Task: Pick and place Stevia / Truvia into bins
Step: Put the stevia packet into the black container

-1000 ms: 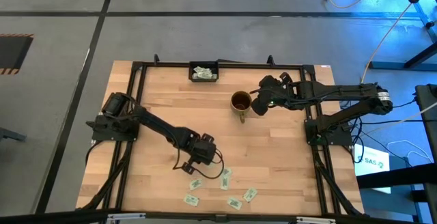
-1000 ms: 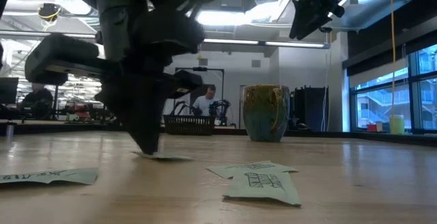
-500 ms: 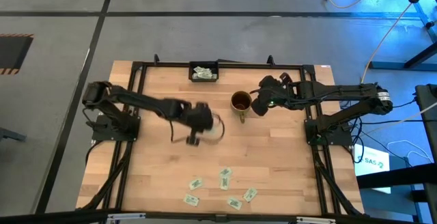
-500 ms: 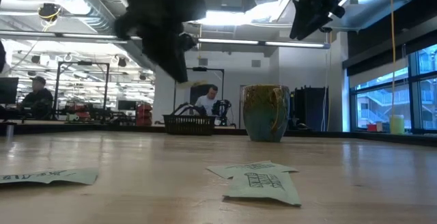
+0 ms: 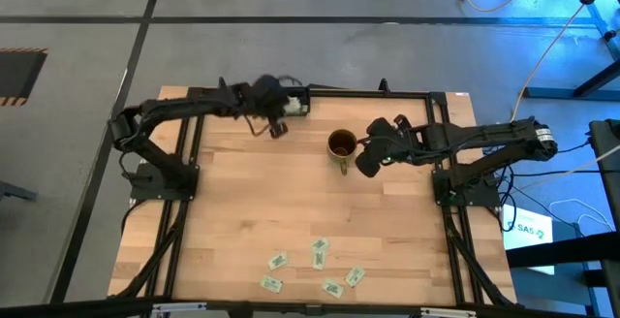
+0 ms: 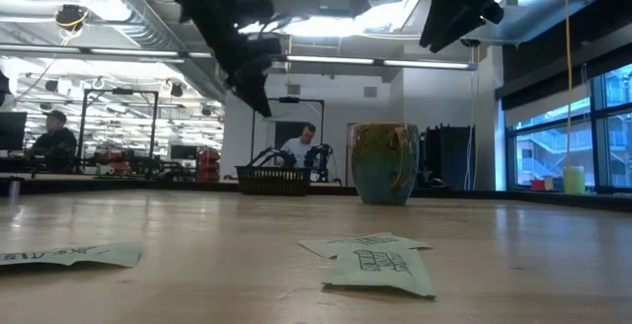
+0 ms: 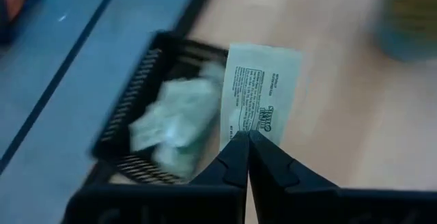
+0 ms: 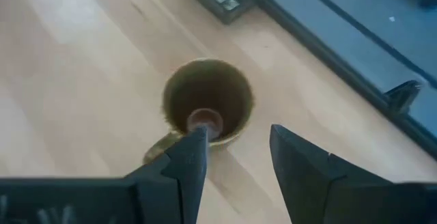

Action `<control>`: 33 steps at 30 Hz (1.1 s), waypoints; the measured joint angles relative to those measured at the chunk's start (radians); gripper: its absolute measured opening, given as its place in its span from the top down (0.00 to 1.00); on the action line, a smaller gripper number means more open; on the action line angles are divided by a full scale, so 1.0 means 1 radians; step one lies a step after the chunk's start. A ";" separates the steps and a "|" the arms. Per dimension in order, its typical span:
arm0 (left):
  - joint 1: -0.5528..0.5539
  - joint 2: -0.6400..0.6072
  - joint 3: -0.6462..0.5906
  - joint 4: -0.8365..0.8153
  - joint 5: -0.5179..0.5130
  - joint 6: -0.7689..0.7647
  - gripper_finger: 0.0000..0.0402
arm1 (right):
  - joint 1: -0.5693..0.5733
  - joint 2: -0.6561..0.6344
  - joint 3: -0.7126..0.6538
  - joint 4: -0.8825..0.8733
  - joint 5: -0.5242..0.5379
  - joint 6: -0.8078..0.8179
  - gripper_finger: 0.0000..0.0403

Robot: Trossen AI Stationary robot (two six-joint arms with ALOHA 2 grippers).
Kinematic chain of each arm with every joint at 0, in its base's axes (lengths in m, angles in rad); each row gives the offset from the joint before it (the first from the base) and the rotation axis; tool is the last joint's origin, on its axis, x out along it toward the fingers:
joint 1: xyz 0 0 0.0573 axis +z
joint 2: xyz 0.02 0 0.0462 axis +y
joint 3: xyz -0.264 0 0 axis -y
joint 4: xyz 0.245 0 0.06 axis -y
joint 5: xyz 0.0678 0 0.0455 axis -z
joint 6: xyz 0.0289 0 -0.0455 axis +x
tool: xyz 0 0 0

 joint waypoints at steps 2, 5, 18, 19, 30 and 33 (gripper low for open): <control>0.060 0.020 0.000 0.046 0.017 0.001 0.99 | 0.015 0.000 0.000 0.002 -0.010 0.027 0.60; 0.131 0.065 0.002 0.080 0.069 -0.005 0.99 | 0.039 0.000 0.000 0.014 -0.010 0.050 0.60; 0.196 0.247 0.002 0.161 0.090 -0.016 0.99 | 0.060 0.000 0.000 0.056 -0.010 0.046 0.60; 0.196 0.248 0.002 0.163 0.081 -0.015 0.99 | 0.060 0.000 0.000 0.057 -0.010 0.046 0.60; 0.210 0.248 0.002 0.171 0.055 0.000 0.86 | 0.060 0.000 0.000 0.058 -0.010 0.045 0.60; 0.210 0.232 0.002 0.170 0.051 -0.012 0.84 | 0.060 0.000 0.000 0.058 -0.009 0.044 0.60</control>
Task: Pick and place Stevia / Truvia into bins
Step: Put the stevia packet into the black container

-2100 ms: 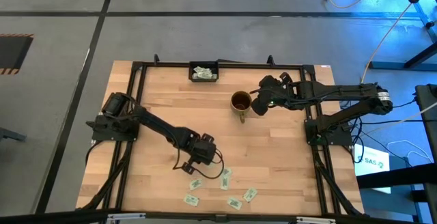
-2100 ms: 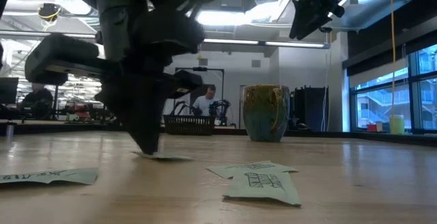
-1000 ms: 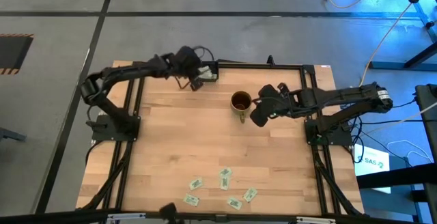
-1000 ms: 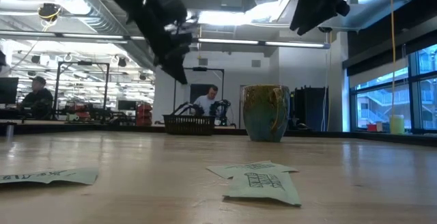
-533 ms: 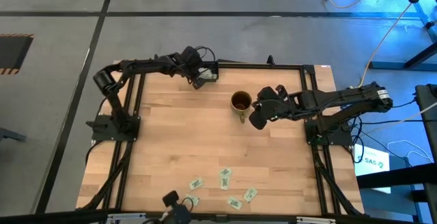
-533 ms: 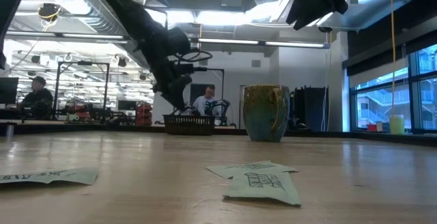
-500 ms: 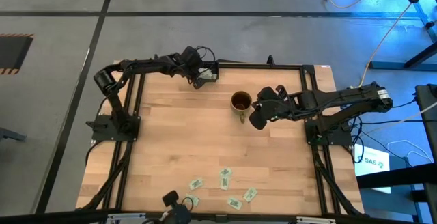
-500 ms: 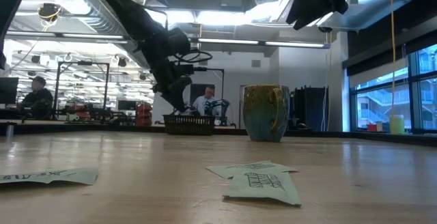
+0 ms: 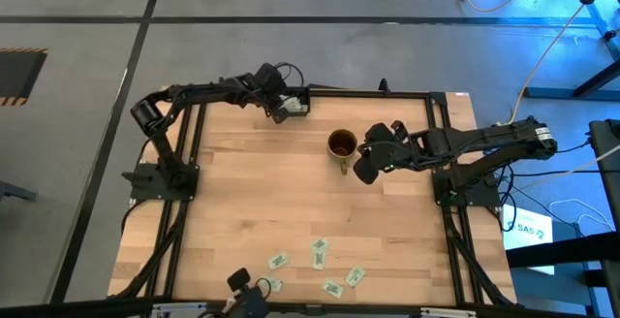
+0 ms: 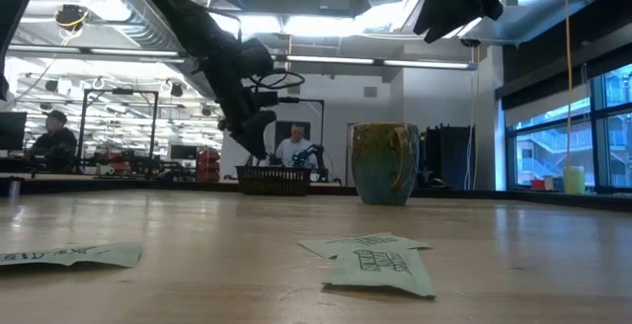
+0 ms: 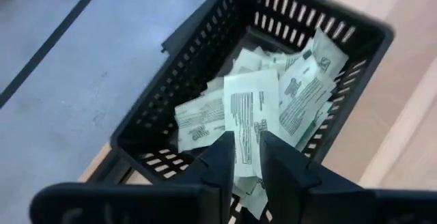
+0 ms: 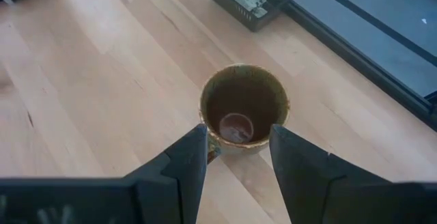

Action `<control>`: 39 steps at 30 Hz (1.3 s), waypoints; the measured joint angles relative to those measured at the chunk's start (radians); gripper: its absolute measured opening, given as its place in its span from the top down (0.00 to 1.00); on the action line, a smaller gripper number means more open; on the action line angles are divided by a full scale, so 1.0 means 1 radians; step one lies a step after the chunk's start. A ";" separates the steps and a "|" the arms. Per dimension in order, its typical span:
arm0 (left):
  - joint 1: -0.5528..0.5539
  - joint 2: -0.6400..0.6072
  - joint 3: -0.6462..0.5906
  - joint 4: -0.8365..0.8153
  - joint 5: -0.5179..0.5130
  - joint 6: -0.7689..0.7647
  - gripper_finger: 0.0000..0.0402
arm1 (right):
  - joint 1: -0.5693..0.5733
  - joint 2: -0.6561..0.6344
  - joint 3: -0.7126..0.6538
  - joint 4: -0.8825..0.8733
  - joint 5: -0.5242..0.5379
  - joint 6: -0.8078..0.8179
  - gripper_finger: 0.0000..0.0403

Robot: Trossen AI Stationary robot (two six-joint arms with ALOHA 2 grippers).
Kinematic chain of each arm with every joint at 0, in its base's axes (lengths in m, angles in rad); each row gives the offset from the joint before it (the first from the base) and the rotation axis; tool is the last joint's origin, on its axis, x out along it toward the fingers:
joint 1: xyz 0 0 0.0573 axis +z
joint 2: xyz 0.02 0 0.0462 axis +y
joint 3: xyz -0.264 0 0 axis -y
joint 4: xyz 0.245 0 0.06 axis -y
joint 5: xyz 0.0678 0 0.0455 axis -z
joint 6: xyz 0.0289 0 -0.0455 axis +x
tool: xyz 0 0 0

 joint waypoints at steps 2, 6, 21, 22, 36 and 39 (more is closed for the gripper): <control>0.000 -0.026 0.000 -0.001 0.024 -0.001 0.83 | 0.000 0.000 0.000 0.000 0.000 0.000 0.60; -0.019 -0.113 0.000 0.001 0.184 -0.003 0.83 | 0.000 0.000 0.000 0.004 0.000 0.002 0.60; -0.465 -0.377 0.000 -0.199 0.600 0.205 0.73 | 0.000 0.000 0.000 0.005 0.000 -0.021 0.60; -0.513 -0.376 0.000 -0.219 0.596 0.202 0.72 | 0.000 0.000 0.000 0.004 0.000 -0.032 0.60; -1.101 -0.206 -0.001 -0.146 0.081 -0.172 0.77 | 0.000 0.001 0.000 0.003 0.001 -0.182 0.60; -1.166 -0.127 0.000 -0.094 0.040 -0.256 0.78 | 0.000 0.001 0.000 0.003 0.001 -0.188 0.60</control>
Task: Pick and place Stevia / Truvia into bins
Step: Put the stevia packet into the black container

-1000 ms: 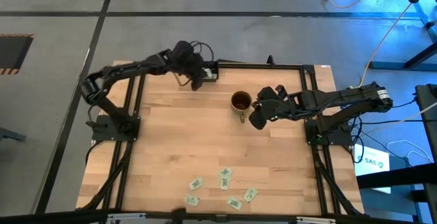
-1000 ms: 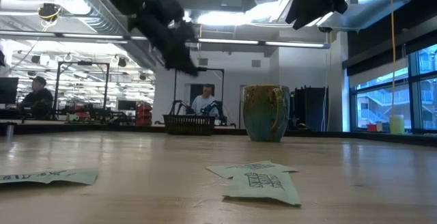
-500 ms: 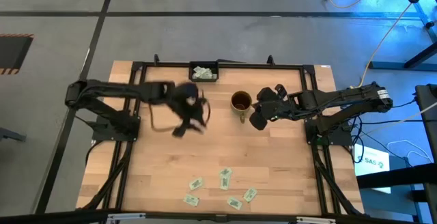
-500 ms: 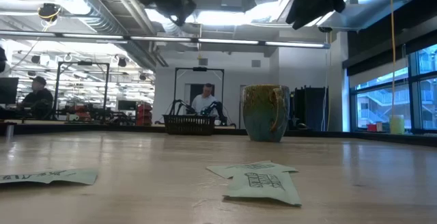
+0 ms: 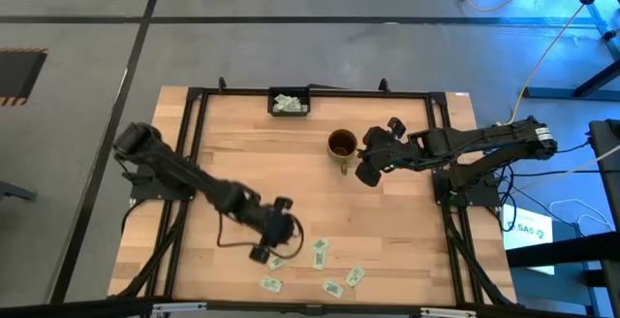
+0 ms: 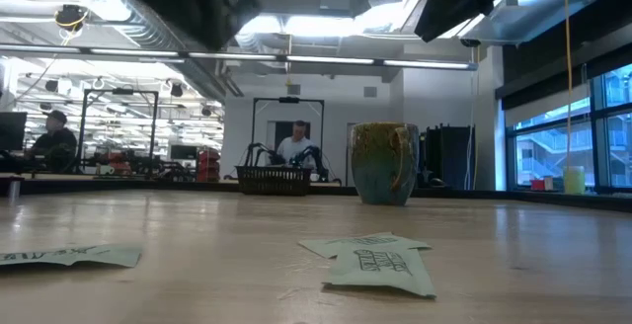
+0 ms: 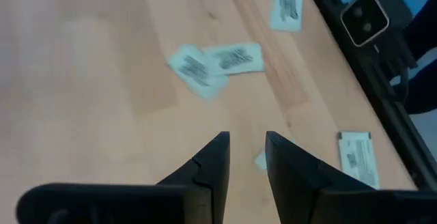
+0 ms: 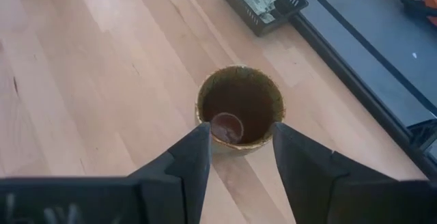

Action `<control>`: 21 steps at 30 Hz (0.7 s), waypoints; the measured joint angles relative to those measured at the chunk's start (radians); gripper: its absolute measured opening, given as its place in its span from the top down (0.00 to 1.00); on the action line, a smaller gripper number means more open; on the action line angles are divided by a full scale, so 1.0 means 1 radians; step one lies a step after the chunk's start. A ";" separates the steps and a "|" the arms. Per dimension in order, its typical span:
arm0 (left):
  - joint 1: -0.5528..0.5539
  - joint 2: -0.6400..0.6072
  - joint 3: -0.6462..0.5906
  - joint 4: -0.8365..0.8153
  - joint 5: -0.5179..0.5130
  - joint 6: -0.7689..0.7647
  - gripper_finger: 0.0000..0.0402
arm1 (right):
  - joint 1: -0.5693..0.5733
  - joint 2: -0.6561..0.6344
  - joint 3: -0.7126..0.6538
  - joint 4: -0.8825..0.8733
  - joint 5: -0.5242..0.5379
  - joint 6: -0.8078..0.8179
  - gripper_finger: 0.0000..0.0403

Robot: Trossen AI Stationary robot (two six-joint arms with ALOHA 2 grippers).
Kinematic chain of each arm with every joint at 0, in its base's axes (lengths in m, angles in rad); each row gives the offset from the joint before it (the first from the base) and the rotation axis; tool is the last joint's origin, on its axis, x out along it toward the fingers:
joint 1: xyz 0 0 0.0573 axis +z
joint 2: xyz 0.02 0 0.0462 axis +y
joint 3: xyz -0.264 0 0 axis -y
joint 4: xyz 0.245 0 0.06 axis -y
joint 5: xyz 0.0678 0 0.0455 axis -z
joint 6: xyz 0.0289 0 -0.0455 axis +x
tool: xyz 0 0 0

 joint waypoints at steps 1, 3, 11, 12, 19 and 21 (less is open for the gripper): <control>-0.017 0.027 0.000 0.022 -0.010 -0.019 0.78 | 0.000 0.000 0.000 0.000 0.000 0.000 0.60; -0.048 0.075 0.000 0.047 -0.019 -0.041 0.78 | 0.000 0.000 0.000 0.000 0.000 -0.001 0.60; -0.118 0.224 0.000 0.054 -0.052 -0.125 0.79 | 0.000 0.000 0.000 -0.001 0.000 -0.002 0.60; -0.120 0.238 0.000 0.053 -0.052 -0.132 0.80 | 0.000 0.000 0.000 -0.001 0.000 -0.002 0.60; -0.125 0.287 0.001 0.073 -0.063 -0.151 0.83 | 0.000 0.000 0.000 -0.003 -0.001 -0.002 0.60; -0.126 0.288 0.002 0.071 -0.074 -0.158 0.84 | 0.000 0.000 0.000 -0.004 -0.001 -0.002 0.60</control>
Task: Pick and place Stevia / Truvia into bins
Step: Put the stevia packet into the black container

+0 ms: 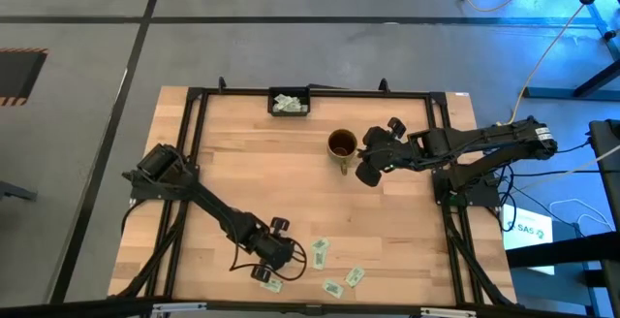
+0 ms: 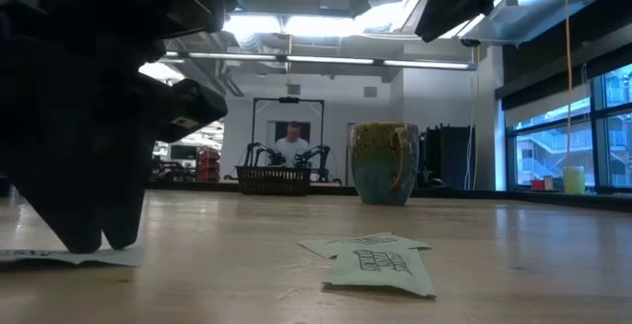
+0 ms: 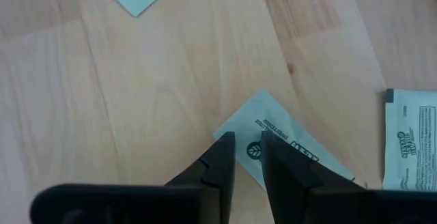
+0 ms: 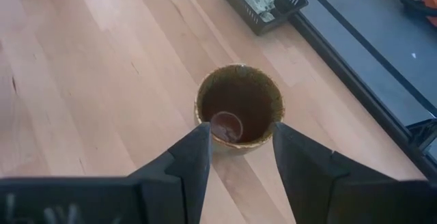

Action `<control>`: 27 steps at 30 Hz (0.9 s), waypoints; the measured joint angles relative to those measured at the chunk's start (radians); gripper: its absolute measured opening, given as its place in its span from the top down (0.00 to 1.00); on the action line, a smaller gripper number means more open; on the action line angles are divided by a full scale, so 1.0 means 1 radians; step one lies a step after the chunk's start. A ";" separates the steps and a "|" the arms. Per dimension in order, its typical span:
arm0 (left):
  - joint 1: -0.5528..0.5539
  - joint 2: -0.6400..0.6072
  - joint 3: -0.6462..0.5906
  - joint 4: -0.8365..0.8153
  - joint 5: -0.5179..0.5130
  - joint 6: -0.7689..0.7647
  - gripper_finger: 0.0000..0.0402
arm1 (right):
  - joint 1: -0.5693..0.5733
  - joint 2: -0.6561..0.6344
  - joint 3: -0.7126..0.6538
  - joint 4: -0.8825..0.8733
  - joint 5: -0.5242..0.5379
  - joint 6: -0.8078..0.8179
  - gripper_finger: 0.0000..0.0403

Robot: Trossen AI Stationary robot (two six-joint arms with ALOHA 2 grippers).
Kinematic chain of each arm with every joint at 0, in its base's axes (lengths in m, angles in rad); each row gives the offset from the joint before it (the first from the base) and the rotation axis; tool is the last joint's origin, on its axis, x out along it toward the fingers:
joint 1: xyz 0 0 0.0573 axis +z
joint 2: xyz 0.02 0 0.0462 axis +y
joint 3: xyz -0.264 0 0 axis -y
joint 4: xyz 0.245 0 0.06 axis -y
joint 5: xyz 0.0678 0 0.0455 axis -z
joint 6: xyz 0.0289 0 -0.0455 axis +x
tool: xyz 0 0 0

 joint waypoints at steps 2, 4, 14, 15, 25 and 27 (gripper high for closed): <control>0.000 0.006 0.002 0.004 -0.002 -0.007 0.85 | 0.000 0.000 0.000 -0.002 0.000 0.000 0.60; 0.000 0.007 0.002 0.005 -0.009 -0.017 0.86 | 0.000 0.000 0.000 -0.006 0.000 0.000 0.60; 0.000 0.018 0.002 -0.007 -0.052 -0.027 0.94 | 0.000 0.000 0.000 -0.024 0.000 0.000 0.60; 0.000 0.019 0.003 -0.014 -0.051 -0.027 0.94 | 0.000 0.000 0.000 -0.030 0.000 0.001 0.60; 0.036 -0.020 -0.005 -0.042 0.058 -0.084 0.99 | 0.000 0.000 0.000 -0.043 0.000 0.002 0.60; 0.047 -0.042 -0.007 -0.046 0.062 -0.086 0.99 | 0.000 0.000 0.000 -0.043 0.000 0.002 0.60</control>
